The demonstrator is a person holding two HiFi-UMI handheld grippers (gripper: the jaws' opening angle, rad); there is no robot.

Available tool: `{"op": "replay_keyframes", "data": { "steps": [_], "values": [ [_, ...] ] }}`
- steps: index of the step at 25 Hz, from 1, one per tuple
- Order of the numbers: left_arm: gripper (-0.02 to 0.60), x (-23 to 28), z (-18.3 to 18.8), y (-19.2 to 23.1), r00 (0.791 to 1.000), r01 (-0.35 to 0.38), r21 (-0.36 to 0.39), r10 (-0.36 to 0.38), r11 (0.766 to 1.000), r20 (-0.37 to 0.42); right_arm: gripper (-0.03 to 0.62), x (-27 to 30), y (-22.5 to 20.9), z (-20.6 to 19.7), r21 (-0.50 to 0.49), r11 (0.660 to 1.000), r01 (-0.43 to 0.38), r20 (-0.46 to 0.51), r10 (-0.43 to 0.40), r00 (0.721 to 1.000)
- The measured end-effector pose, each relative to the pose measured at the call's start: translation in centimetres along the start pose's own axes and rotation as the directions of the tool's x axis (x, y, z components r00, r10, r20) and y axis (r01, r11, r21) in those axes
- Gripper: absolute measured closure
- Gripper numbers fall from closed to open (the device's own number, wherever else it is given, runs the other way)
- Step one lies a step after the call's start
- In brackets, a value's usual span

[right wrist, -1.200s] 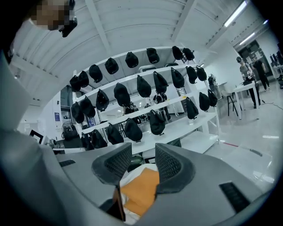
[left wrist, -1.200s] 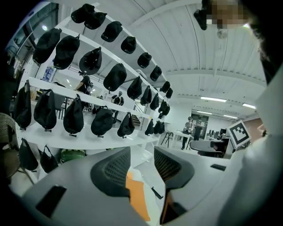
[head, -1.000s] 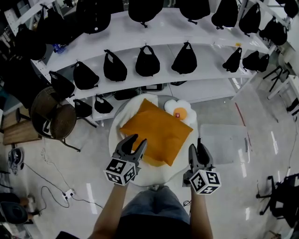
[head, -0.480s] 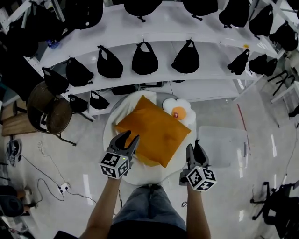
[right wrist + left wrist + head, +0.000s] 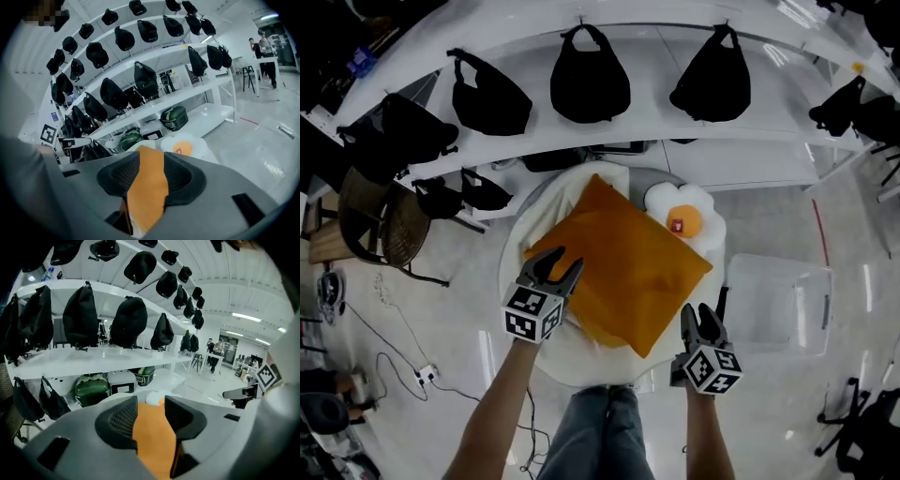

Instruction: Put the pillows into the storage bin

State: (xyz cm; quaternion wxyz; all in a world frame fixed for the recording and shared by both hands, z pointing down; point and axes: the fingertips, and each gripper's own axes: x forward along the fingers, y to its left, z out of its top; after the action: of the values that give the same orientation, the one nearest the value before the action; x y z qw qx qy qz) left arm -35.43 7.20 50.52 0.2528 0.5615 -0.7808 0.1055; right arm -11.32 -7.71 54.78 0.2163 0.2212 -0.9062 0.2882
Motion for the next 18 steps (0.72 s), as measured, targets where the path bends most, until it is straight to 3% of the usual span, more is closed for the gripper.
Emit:
{"op": "replay_keyframes", "data": {
  "steps": [2, 6, 10, 13, 15, 18],
  "values": [
    [0.398, 3.3, -2.7, 2.6, 1.000, -0.018, 0.015, 0.018, 1.000, -0.017, 0.442, 3.5, -1.8, -2.9, 0.002, 1.000, -0.014, -0.016, 0.014, 1.000],
    [0.331, 10.1, -9.1, 7.2, 0.994, -0.020, 0.064, 0.027, 0.998, -0.102, 0.436, 9.7, -5.9, -8.4, 0.028, 1.000, -0.003, -0.044, 0.004, 0.999],
    [0.270, 14.9, -15.8, 11.5, 0.970, -0.015, 0.096, 0.038, 0.995, -0.240, 0.314, 13.3, -10.0, -15.2, 0.112, 0.993, 0.022, -0.131, -0.007, 0.991],
    [0.253, 16.6, -19.5, 15.7, 0.935, -0.075, 0.106, 0.107, 0.991, -0.338, 0.227, 14.6, -12.6, -19.2, 0.200, 0.979, 0.049, -0.170, -0.015, 0.985],
    [0.250, 17.5, -21.3, 17.6, 0.919, -0.093, 0.091, 0.120, 0.992, -0.376, 0.190, 15.5, -13.6, -21.3, 0.264, 0.964, 0.044, -0.176, 0.003, 0.984],
    [0.250, 19.3, -23.8, 17.5, 0.912, -0.064, -0.011, 0.054, 0.998, -0.407, 0.183, 17.3, -14.1, -23.0, 0.323, 0.946, 0.030, -0.162, 0.024, 0.986]
  ]
}}
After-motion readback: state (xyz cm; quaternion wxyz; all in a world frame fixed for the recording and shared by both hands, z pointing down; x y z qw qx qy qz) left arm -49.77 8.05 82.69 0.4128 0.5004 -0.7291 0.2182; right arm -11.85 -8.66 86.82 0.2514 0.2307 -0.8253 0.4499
